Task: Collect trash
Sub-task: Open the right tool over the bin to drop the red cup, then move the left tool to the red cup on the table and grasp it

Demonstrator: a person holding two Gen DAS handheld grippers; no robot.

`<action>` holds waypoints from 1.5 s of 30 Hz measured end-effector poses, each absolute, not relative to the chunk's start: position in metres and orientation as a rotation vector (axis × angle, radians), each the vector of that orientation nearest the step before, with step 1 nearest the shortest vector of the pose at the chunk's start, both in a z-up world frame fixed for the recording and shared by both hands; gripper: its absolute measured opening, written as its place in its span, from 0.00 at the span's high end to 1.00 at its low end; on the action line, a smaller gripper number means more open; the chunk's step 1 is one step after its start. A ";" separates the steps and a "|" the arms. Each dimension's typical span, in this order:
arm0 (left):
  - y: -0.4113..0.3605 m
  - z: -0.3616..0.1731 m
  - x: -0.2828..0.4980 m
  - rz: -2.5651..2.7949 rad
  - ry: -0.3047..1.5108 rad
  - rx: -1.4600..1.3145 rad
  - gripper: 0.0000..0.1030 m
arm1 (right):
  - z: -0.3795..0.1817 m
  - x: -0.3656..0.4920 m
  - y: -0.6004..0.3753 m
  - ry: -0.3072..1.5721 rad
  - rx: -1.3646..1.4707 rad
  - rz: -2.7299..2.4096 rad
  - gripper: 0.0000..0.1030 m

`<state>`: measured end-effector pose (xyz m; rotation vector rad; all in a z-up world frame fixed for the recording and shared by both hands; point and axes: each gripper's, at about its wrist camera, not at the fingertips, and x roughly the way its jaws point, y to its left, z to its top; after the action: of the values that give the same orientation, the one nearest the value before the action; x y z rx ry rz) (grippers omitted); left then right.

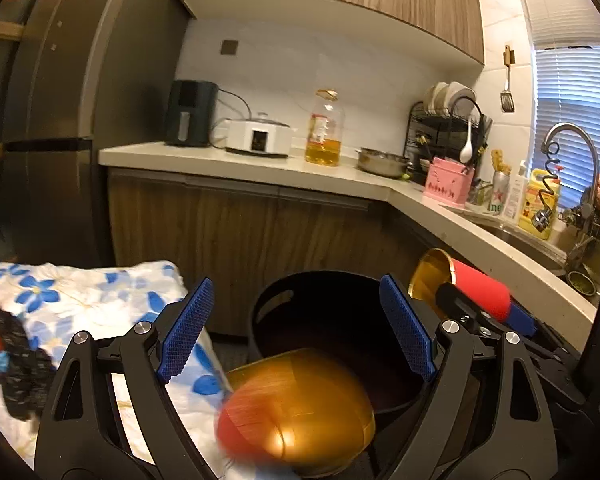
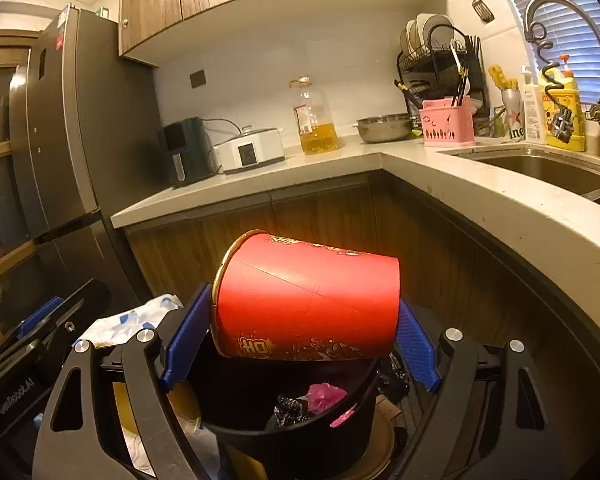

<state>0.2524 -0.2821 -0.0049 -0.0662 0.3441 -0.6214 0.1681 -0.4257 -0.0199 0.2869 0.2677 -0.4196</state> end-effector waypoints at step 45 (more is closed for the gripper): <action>-0.189 -0.089 0.236 -0.559 0.557 0.021 0.09 | -0.034 0.119 -0.384 0.286 0.353 -0.354 0.17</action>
<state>0.2357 -0.1886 -0.0890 0.0215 0.5574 -0.5591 0.1195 -0.3843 -0.0336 0.3534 0.2856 -0.3539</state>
